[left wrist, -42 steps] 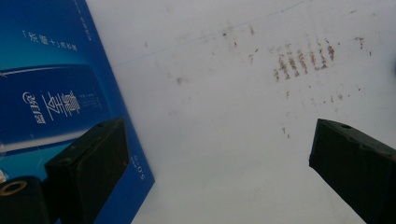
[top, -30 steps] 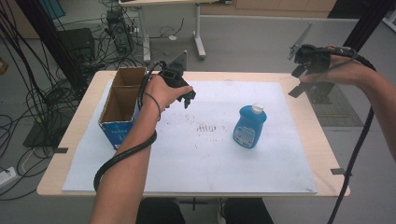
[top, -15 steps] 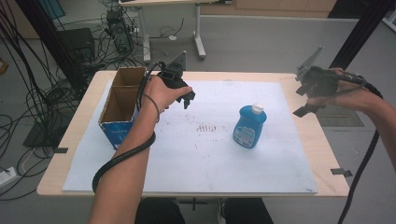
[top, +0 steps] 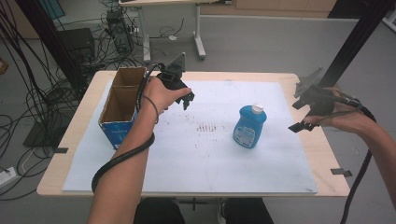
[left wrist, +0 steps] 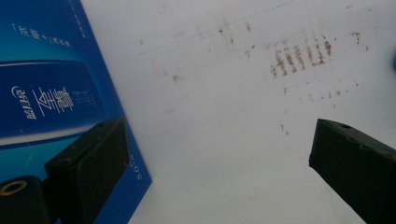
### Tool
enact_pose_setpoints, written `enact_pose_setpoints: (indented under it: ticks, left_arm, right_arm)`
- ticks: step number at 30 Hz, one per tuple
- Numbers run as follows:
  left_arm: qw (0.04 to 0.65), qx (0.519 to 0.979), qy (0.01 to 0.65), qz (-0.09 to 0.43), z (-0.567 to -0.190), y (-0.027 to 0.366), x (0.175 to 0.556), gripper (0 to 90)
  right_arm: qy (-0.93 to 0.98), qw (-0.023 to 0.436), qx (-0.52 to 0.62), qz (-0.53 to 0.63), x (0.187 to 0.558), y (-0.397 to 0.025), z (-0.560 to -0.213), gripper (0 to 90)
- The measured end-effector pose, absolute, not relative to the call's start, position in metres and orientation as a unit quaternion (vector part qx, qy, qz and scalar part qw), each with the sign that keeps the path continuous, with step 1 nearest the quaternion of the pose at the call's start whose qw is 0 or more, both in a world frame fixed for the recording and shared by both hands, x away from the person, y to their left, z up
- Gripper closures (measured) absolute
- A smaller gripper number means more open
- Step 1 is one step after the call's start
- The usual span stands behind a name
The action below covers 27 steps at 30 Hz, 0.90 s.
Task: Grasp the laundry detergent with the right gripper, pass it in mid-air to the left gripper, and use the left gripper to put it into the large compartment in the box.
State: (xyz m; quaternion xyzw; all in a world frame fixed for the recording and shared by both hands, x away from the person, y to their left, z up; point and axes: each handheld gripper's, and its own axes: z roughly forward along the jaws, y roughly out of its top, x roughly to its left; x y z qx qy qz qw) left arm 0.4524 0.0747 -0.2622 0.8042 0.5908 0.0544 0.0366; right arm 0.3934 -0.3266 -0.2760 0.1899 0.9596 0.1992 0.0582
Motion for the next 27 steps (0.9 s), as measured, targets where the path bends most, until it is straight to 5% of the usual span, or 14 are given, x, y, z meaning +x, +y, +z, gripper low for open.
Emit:
enact_pose_setpoints:
  ticks: [27]
  left_arm:
    - [0.038, 0.804, 0.592, 0.054, -0.266, 0.078, 0.450, 5.4]
  right_arm:
    - [0.936, 0.073, 0.217, 0.269, 0.372, -0.299, -0.331, 4.3]
